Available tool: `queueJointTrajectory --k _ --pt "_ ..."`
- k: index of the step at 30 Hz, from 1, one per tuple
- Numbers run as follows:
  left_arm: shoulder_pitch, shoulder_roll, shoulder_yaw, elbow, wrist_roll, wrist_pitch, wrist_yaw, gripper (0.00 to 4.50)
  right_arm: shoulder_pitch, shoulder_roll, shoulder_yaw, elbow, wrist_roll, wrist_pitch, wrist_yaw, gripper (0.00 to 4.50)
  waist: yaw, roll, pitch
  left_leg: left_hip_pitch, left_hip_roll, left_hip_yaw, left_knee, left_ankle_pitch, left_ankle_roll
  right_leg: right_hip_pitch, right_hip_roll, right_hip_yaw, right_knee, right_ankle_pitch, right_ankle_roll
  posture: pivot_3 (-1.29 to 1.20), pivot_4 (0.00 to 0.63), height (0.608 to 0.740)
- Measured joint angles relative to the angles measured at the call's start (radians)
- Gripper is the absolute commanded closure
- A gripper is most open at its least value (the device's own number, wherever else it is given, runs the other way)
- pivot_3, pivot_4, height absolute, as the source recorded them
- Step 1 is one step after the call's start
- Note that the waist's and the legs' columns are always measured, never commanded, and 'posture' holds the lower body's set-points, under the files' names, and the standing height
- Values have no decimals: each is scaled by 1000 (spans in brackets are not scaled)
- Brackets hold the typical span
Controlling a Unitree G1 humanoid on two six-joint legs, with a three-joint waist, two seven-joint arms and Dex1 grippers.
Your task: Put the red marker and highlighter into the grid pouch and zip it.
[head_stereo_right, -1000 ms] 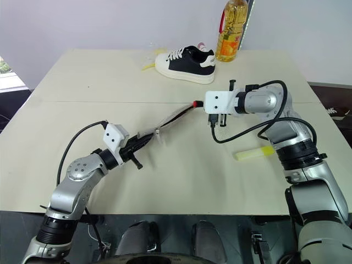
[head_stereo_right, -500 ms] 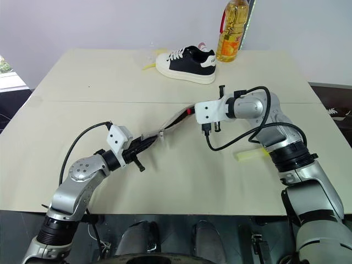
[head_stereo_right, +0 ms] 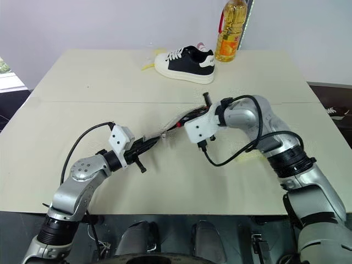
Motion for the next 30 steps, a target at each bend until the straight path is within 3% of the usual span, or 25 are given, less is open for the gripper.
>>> queueJointTrajectory --k 9,15,20,24,30 --pt "-1 0 -5 -2 0 3 -5 4500 23 16 7 -30 4 20 27 4255 3 -1 0 0 0 0 1 -1 1 0 0 0 0 0 0 0 150 713" --pt "0 -1 -20 -2 0 12 -5 4500 27 19 7 -30 20 38 31 1246 2 -1 0 0 0 0 1 -1 2 0 0 0 0 0 0 0 150 713" --pt "0 -2 -20 -7 -2 12 -4 4500 27 13 -16 -19 34 62 16 1246 2 -1 0 0 0 0 1 -1 2 0 0 0 0 0 0 0 150 713" --pt "0 -8 -21 -8 -6 11 -4 4500 27 -32 -137 -24 192 229 71 1246 7 -1 0 0 -1 -1 1 -2 4 1 -1 0 0 0 0 0 150 713" --pt "-2 -9 -38 -7 -6 10 -13 4500 66 -229 -285 -81 409 510 249 1246 5 -1 -1 0 0 -1 0 -5 8 1 -2 0 -1 0 -1 0 150 713"
